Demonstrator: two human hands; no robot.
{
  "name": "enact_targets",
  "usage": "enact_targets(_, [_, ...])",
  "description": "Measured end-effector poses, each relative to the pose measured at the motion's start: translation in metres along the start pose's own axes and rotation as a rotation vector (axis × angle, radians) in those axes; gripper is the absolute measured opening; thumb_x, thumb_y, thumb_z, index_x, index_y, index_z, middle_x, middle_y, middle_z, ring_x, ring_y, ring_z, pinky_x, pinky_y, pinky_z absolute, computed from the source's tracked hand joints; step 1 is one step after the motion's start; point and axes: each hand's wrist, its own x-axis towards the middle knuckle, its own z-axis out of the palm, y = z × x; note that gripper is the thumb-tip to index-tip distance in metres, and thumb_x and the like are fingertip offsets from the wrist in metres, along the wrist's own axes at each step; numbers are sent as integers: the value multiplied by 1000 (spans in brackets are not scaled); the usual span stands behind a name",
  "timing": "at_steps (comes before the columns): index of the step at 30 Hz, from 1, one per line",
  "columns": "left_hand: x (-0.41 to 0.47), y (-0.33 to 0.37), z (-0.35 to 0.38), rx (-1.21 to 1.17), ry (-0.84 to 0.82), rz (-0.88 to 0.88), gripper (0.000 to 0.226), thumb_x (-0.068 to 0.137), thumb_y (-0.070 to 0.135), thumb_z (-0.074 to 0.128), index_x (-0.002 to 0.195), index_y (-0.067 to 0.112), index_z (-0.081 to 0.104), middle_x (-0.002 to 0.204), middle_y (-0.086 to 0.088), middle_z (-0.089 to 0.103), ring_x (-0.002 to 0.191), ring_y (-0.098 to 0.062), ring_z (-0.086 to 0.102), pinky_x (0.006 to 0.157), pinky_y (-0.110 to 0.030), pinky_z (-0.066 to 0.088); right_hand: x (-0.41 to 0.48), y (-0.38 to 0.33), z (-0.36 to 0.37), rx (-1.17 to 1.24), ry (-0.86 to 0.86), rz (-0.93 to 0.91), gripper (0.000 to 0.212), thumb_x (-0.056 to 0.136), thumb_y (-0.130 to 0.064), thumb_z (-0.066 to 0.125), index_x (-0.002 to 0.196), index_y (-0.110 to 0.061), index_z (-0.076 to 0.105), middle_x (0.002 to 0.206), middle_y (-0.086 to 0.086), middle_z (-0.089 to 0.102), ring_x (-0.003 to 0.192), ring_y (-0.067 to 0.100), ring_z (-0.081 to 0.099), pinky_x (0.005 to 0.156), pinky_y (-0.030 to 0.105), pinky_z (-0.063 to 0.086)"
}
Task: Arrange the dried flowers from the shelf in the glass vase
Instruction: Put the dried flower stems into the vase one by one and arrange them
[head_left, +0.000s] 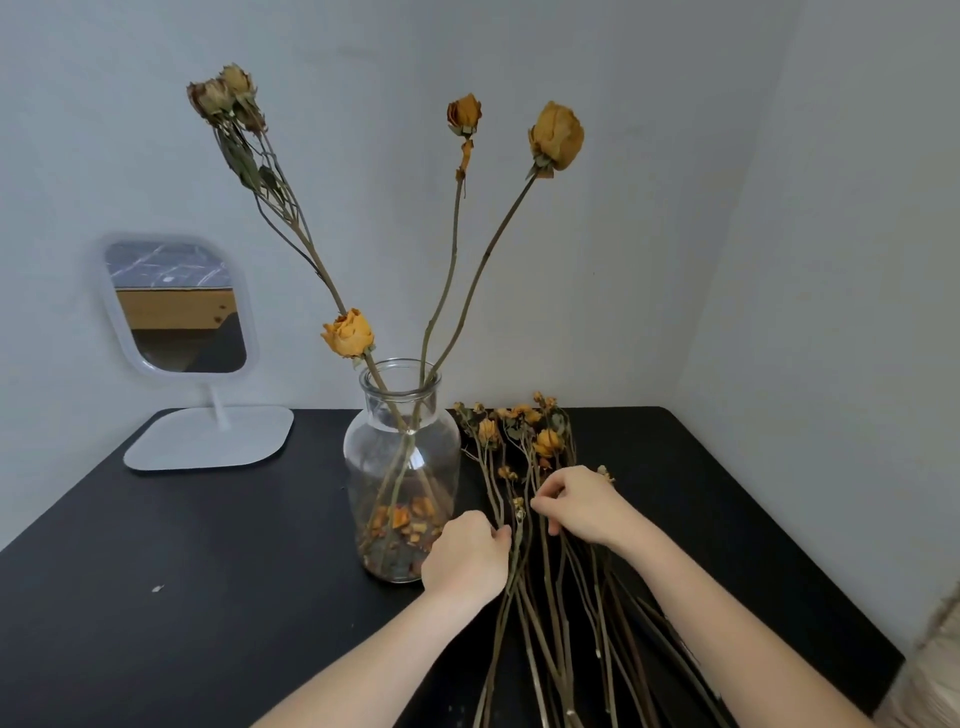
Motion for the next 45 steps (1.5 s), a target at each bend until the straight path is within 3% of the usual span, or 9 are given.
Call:
enact_targets(4, [3, 3, 4, -28, -23, -46, 28, 94, 32, 46, 75, 13, 55, 79, -5, 60, 88, -28, 63, 65, -29, 41, 1, -3, 2, 4, 2, -11, 9, 92, -26, 54, 90, -21, 61, 62, -7, 62, 62, 1, 57, 93, 32, 45])
enact_targets(6, [2, 4, 6, -50, -25, -55, 30, 94, 30, 46, 80, 8, 60, 76, -7, 59, 89, -29, 64, 64, -29, 40, 0, -3, 3, 3, 3, -6, 10, 92, -26, 54, 85, -22, 60, 61, -6, 62, 61, 1, 57, 99, 35, 42])
enact_targets(8, [2, 5, 6, -71, -10, -52, 27, 94, 30, 44, 90, 8, 59, 81, -5, 58, 88, -27, 63, 64, -30, 40, 0, -2, 3, 4, 1, 9, 14, 92, -27, 53, 82, -21, 61, 60, -6, 61, 61, 2, 57, 96, 33, 46])
enact_targets(12, [0, 5, 6, -105, 35, -24, 21, 95, 32, 44, 88, 14, 52, 86, -1, 58, 77, -20, 55, 63, -29, 40, 2, 0, 5, -32, 24, 64, 31, 91, -33, 54, 73, -12, 67, 55, -5, 58, 57, 4, 54, 89, 29, 47])
enact_targets(15, [-2, 5, 5, -123, 63, -12, 20, 95, 34, 45, 92, 16, 54, 87, 2, 58, 78, -17, 56, 62, -28, 39, 5, -5, 8, -90, 17, 106, 38, 89, -39, 55, 65, -11, 64, 59, -1, 59, 62, 12, 58, 83, 31, 52])
enact_targets(24, [-6, 2, 1, -131, 90, 34, 18, 95, 36, 45, 88, 22, 53, 76, 7, 56, 66, -7, 52, 55, -24, 37, 11, -10, 10, -146, 43, 189, 23, 88, -30, 58, 91, -8, 64, 81, 5, 64, 83, 19, 67, 85, 35, 54])
enact_targets(29, [-12, 1, 0, -142, 138, 106, 17, 94, 37, 46, 84, 25, 50, 74, 9, 54, 66, -4, 52, 53, -21, 35, 9, -2, 1, -52, 92, 174, 23, 88, -28, 59, 87, -8, 68, 72, 3, 64, 76, 17, 66, 83, 35, 55])
enact_targets(37, [-11, -3, -2, -196, 146, 135, 17, 94, 34, 48, 86, 21, 55, 65, 7, 52, 61, -7, 53, 66, -24, 46, 5, 1, -14, 51, 119, 129, 16, 88, -28, 60, 84, -14, 68, 64, -4, 61, 63, 5, 58, 57, 17, 40])
enact_targets(45, [-13, -7, -2, -215, 142, 149, 19, 95, 34, 47, 87, 19, 55, 64, 7, 52, 59, -8, 52, 65, -26, 48, 2, 8, -19, 31, 80, 199, 12, 89, -22, 58, 85, -13, 65, 65, -3, 60, 56, 5, 52, 57, 20, 42])
